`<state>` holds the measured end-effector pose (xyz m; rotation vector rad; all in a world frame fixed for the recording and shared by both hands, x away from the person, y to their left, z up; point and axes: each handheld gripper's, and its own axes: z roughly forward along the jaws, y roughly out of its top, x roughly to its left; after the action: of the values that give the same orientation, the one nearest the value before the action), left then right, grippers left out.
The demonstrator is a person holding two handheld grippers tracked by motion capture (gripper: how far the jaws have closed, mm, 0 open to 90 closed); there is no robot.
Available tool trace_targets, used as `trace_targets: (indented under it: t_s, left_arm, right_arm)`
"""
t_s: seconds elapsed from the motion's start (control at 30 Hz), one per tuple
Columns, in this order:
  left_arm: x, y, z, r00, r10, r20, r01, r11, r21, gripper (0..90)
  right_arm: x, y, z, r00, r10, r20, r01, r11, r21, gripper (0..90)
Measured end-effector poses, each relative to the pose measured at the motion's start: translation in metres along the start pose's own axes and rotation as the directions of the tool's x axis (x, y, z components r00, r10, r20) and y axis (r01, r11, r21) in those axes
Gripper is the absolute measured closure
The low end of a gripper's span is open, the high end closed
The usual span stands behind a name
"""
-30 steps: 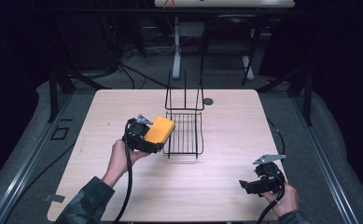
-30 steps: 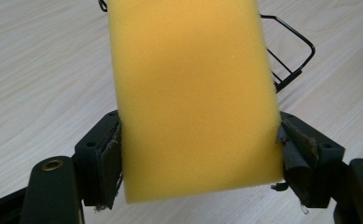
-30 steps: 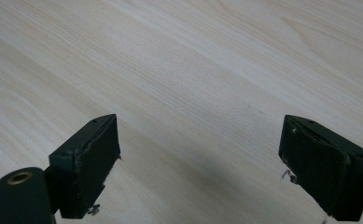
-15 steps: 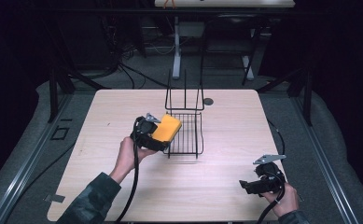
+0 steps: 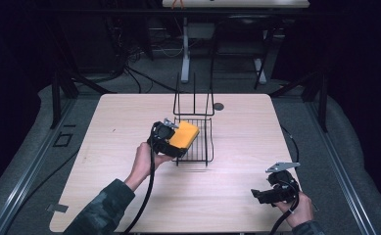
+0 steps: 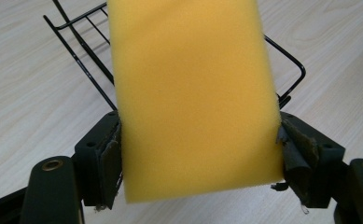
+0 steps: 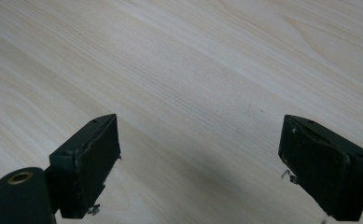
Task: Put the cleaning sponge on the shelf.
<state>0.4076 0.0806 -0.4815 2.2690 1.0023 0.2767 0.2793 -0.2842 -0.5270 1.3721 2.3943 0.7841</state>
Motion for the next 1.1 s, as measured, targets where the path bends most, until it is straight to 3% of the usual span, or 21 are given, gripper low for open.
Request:
trace_targets:
  t_s: [0.4,0.6,1.1]
  left_arm:
    - [-0.005,0.008,0.020,1.0000,-0.008,0.005,0.008,0.9998,0.017,24.8]
    - [-0.006,0.011,0.030,0.9991,-0.042,0.010,0.041,0.9987,0.029,24.7]
    - [-0.009,0.011,0.042,0.9989,-0.045,0.016,0.044,0.9970,0.065,24.5]
  right_arm:
    - [0.000,0.000,0.000,1.0000,-0.002,-0.002,0.002,1.000,0.002,12.1]
    - [0.000,0.000,0.000,1.0000,0.000,-0.004,0.000,1.000,0.001,12.1]
    - [0.000,0.000,0.000,1.0000,-0.003,-0.005,0.003,1.000,0.000,12.1]
